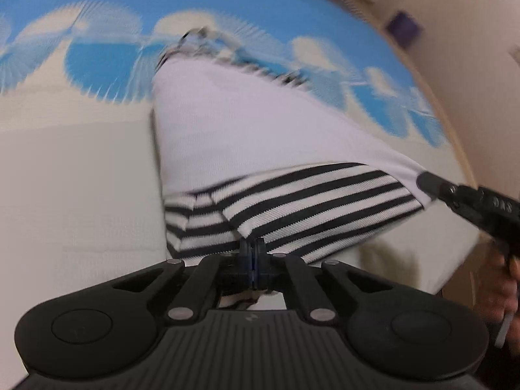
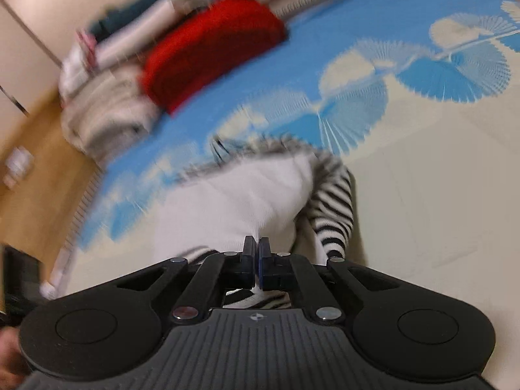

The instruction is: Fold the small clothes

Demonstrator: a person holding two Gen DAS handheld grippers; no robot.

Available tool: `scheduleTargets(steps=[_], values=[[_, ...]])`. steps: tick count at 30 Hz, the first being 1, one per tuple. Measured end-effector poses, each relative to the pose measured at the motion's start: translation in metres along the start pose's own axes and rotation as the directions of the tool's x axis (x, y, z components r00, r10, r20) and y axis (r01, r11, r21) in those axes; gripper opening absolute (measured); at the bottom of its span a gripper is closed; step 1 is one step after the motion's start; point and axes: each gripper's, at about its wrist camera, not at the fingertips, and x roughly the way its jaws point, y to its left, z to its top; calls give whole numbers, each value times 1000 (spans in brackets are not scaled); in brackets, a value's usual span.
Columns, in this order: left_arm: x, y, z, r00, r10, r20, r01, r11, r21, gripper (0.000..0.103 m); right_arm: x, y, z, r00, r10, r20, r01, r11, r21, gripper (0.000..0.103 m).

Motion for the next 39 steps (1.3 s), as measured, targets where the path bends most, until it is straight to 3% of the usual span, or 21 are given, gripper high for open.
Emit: scheduleTargets(steps=[2,4,6,7,9,12,14,16,18,21,23,26,27,30,31,32,36,39], values=[[-3,-8,-6,1000,-9,-14,10,995,97,1,-6,-4,-2,1000,-18,-18,18,999,-33,0],[13,-13,-13,995,29,-96,-13,986,164,1,9,-16,-8,988,-99,-120,96,995,-31,0],[29,-18,-18,986,89,-138,-57,974,221,1,37,-27,-20,948,-179,-262,176,984,-33,0],[34,-22,-18,984,103,-147,-65,968,243,1,47,-24,-25,933,-210,-293,198,978,-68,1],[38,-27,-16,982,117,-149,-76,964,253,2,59,-10,-32,918,-262,-298,217,960,-176,1],[30,-26,-15,985,93,-143,-58,972,229,18,67,1,-32,913,-299,-279,246,946,-210,1],[16,-24,-9,994,77,-73,-62,980,191,27,69,2,-30,912,-313,-267,263,942,-206,1],[6,-22,-3,999,54,-4,-52,983,177,28,69,1,-30,909,-324,-262,275,939,-206,1],[7,-24,-1,997,74,22,-77,977,200,28,69,-1,-30,910,-325,-257,276,938,-210,1],[35,-28,-9,979,185,-83,-156,949,274,31,68,-2,-27,914,-322,-247,277,940,-200,1],[43,-31,-13,971,220,-95,-179,929,325,31,66,-2,-25,920,-303,-248,263,948,-180,1],[33,-25,-6,978,188,-86,-161,953,257,33,63,1,-22,931,-277,-238,241,956,-168,6],[26,-22,-3,983,173,-64,-154,962,225,39,61,2,-20,936,-266,-229,233,959,-160,7],[10,-11,10,991,129,22,-130,984,123,57,58,5,-17,952,-220,-211,196,972,-130,33],[6,-5,14,990,130,45,-134,988,76,64,58,5,-17,952,-224,-207,200,971,-130,47],[6,-2,18,989,137,57,-140,989,39,67,59,6,-17,949,-238,-206,213,967,-137,53],[27,17,24,989,148,9,-147,985,-92,86,70,2,-20,926,-282,-252,253,957,-141,53],[46,32,18,995,100,-6,-100,982,-161,90,80,-5,-25,900,-315,-302,291,949,-123,55]])
